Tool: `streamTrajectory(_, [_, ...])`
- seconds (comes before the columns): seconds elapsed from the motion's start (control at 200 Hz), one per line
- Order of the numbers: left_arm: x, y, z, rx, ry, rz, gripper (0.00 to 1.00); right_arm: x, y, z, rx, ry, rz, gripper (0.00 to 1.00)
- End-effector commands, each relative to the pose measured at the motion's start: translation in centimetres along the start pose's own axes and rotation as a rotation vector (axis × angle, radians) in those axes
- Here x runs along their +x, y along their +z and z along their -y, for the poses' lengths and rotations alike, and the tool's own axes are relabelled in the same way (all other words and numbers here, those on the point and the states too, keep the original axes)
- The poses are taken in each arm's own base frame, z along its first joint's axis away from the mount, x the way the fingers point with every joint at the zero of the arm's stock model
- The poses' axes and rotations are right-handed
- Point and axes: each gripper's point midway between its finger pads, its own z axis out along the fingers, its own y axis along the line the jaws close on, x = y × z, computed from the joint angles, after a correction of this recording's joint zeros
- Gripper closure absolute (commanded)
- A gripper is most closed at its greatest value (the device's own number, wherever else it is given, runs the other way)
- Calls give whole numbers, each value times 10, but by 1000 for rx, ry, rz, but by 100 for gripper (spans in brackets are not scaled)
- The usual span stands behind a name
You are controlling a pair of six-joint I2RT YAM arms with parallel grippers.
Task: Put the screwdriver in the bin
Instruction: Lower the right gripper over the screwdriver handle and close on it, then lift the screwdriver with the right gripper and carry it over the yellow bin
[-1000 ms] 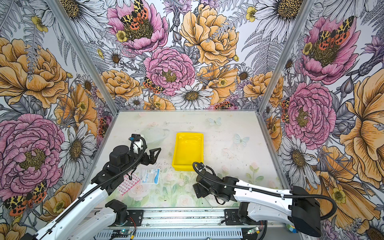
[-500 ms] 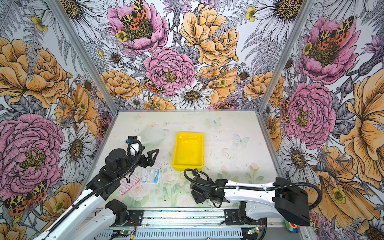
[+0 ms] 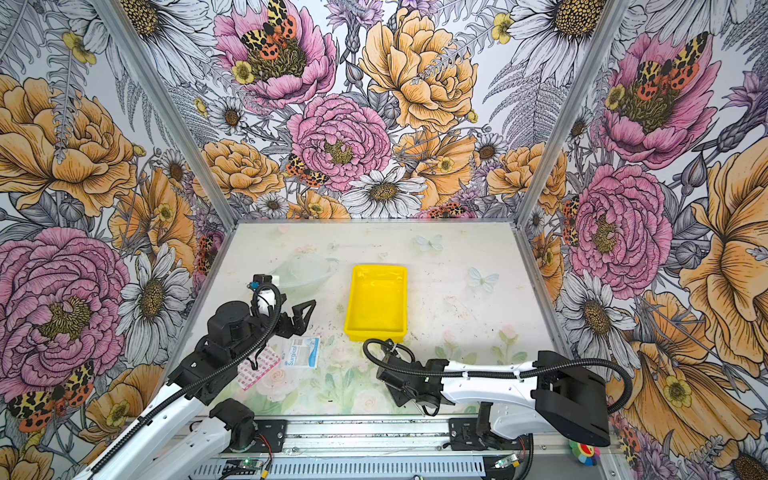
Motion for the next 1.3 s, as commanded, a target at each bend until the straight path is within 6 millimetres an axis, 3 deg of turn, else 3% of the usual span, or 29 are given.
streamTrajectory(0.0, [2,-2,-4,-25,-6,6,1,-6,0,-3,2,-1,28,64])
streamTrajectory(0.31, [2,-2,-5,-33,-6,4,1,-7,0,-1,13,3,31,76])
streamTrajectory(0.38, [2,-2,-5,-33,-6,4,1,-8,-1,-2,7,0,32,83])
streamTrajectory(0.756, [0,0,-5,-32,-3,8,1,-30,-29,-6,-18,31,123,99])
streamTrajectory(1.296, [-3,2,-10,-54,14,18,1,-50,-58,-10,-51,37,204,100])
